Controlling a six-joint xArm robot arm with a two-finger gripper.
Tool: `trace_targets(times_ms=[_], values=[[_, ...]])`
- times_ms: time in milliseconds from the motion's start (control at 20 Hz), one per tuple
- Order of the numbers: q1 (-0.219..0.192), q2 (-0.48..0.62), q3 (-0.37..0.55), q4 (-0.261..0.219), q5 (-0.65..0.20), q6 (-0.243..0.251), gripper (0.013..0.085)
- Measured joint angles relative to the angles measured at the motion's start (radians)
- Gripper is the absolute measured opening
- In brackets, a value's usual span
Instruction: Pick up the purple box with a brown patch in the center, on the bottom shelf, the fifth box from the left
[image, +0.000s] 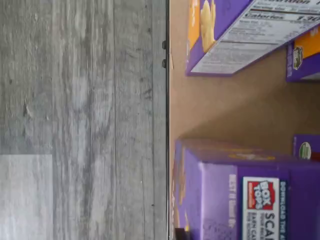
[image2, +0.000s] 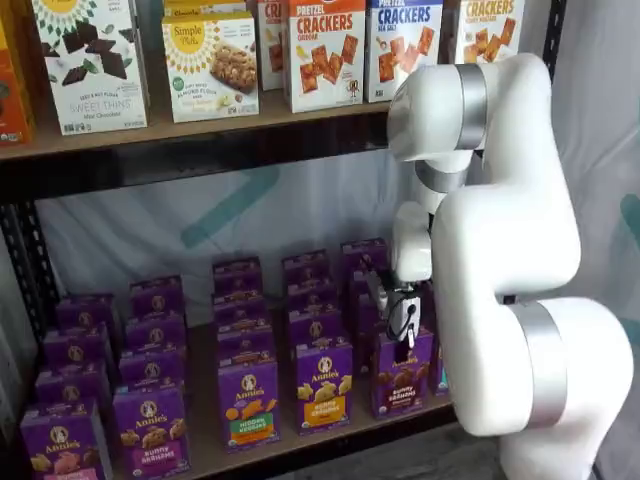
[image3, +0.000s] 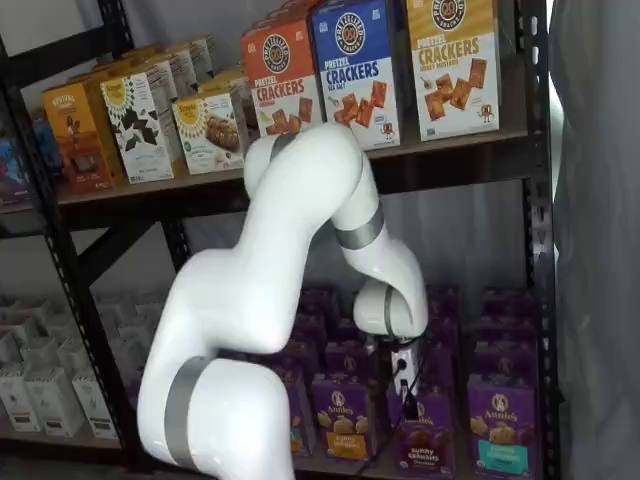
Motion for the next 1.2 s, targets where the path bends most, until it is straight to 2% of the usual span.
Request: trace_targets(times_ms=[250,550,750,950,1200], values=[[-0.003,-0.046,0.056,-0.060,0.004,0.053,0.0370],[0.006,-0.158,0.198,-0.001,0.005,0.007,0.0370],[0.017,-0.244,0.294,0.011,0.009,0.006,0.0370],[0.028,-0.341,0.401,-0.036,-0.006,0.062,0.0370],[0.038,-0.433,0.489,-0.026,-0.001,0.063,0.0370]])
